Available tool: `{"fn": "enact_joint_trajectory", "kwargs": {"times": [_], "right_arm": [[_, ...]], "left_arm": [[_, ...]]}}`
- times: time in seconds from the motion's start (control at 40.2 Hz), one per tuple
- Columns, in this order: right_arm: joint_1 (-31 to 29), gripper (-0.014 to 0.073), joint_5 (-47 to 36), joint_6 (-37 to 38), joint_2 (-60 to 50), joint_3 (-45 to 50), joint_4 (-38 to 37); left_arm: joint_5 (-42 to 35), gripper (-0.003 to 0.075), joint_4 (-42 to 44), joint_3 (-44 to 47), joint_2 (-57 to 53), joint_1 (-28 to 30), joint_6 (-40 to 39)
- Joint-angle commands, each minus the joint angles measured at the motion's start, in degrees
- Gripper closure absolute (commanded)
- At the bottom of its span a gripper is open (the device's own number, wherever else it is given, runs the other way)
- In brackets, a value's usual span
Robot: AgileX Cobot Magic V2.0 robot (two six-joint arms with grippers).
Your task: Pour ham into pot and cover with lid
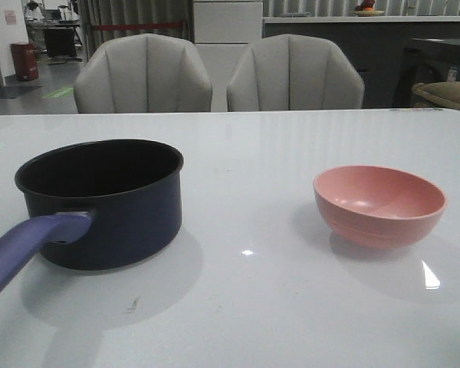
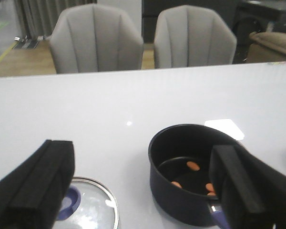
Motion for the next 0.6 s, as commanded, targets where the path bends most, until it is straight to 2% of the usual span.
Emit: {"fn": "enact_joint_trajectory", "kwargs": {"times": [0.0, 0.199, 0.572], "right_arm": [[0.02, 0.0444, -4.91, -0.25, 0.54, -1.59, 0.16], [0.02, 0.0444, -4.91, -0.25, 0.54, -1.59, 0.16], [0.02, 0.0444, -4.91, -0.25, 0.54, -1.59, 0.16]], "left_arm": [[-1.45, 0.0109, -0.72, -4.53, 6.17, 3.11, -1.24], [0.26, 0.0109, -0.72, -9.73, 17.99, 7.53, -1.24], [10.41, 0.0113, 0.71, -21.76, 41.58, 9.58, -4.04]]}}
